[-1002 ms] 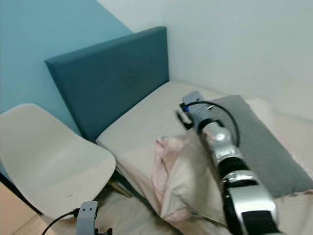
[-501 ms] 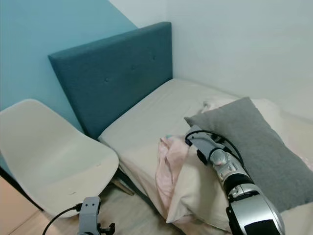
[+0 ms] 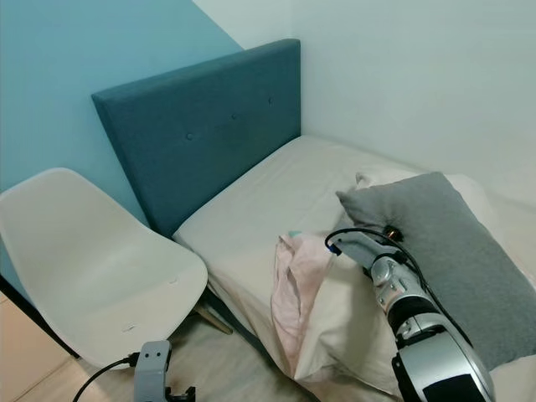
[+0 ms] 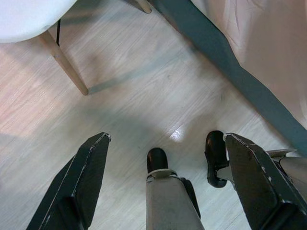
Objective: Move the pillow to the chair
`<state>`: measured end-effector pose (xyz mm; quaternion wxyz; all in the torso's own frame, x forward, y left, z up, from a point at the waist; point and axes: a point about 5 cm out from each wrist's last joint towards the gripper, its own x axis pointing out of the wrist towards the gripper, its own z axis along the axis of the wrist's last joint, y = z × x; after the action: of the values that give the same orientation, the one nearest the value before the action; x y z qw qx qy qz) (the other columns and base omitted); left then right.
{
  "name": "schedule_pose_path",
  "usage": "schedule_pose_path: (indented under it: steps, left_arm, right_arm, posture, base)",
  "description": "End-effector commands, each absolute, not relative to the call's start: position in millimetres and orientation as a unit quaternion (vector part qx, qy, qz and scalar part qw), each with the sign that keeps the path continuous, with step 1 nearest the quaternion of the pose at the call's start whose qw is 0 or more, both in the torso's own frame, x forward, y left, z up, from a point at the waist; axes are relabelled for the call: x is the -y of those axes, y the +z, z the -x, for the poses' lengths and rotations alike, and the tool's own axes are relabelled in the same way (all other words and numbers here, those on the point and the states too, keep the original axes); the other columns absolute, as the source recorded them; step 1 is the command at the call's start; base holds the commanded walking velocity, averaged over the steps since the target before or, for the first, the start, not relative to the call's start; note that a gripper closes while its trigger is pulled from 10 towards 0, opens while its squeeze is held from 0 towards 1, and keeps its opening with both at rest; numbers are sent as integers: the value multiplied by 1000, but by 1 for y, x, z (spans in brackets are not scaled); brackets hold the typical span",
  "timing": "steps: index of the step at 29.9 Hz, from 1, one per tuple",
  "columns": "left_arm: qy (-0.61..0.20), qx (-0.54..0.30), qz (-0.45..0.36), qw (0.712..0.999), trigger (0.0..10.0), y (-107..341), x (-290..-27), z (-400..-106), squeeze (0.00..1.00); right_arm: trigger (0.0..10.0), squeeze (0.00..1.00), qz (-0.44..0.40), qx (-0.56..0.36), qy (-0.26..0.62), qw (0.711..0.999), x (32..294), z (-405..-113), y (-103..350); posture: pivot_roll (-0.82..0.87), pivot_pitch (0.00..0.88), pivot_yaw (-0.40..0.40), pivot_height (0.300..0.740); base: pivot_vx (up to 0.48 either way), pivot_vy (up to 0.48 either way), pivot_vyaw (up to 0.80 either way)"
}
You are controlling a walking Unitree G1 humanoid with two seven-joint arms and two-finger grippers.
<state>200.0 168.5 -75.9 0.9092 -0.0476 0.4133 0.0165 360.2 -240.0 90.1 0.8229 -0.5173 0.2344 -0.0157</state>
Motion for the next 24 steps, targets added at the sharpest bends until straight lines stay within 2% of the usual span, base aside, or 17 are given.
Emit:
schedule_pose_path:
  steps: [1,2,7,15,19,20,24]
  left_arm:
    - [12,-416,45,908,10000,-78,-168,-197,0]
    - [13,-416,46,908,10000,-78,-168,-196,0]
    - [16,-418,47,907,10000,-78,-169,-195,0]
    - [16,-416,49,908,10000,-78,-168,-196,0]
    - [15,-413,50,909,10000,-77,-167,-199,0]
    - [16,-412,49,910,10000,-76,-167,-200,0]
    - [18,-410,49,911,10000,-75,-168,-201,0]
  right_arm:
    - [2549,0,509,-252,-42,822,253,-356,90]
    - [0,0,509,-250,-47,822,255,-357,92]
    - [0,0,503,-228,-72,830,266,-360,105]
    - [0,0,489,-197,-88,845,266,-364,114]
    - [0,0,447,-132,-85,881,255,-372,128]
    - [0,0,424,-91,-90,897,250,-377,141]
    - [0,0,413,-52,-89,905,246,-382,156]
  posture:
    - [-228,7,30,710]
    - [-225,11,27,710]
    - [-229,13,28,710]
    - [-234,13,28,710]
    - [-233,12,29,710]
    - [-232,11,32,710]
    - [-233,11,34,710]
  base:
    - [0,0,0]
    - [0,0,0]
    - [0,0,0]
    - [0,0,0]
    - [0,0,0]
    - [0,0,0]
    - [0,0,0]
